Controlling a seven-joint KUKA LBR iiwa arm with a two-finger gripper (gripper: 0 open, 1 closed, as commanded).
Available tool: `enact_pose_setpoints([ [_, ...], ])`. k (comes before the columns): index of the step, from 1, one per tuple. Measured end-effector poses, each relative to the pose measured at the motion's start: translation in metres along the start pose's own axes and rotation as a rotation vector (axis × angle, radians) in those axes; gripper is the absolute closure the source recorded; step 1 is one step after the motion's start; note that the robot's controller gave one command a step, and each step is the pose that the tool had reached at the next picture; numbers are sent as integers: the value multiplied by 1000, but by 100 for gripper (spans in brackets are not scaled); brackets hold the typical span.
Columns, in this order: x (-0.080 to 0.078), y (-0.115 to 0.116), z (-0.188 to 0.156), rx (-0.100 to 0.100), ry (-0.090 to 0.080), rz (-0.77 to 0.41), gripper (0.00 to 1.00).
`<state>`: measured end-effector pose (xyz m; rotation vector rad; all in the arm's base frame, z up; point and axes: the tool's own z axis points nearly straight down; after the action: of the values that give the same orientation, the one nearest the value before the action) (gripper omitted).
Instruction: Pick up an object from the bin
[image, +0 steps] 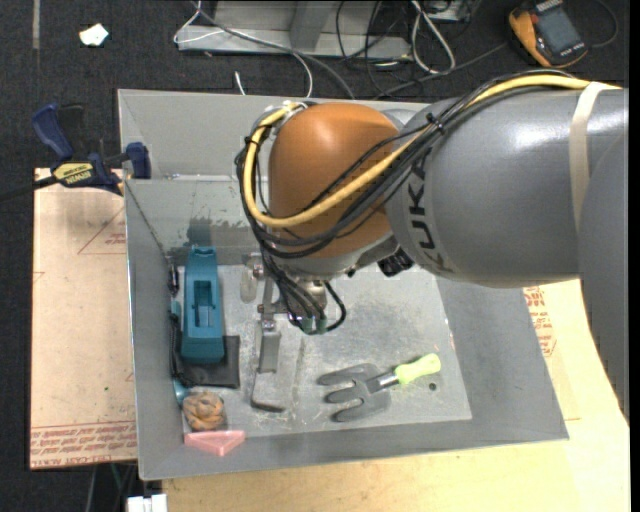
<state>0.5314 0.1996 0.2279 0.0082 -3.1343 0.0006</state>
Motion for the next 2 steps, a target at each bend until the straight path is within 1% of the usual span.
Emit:
enact_pose_setpoints([
  [1,-2,-1,-5,-2,-8,4,0],
  [2,12,7,49,-2,-9,-172,0],
])
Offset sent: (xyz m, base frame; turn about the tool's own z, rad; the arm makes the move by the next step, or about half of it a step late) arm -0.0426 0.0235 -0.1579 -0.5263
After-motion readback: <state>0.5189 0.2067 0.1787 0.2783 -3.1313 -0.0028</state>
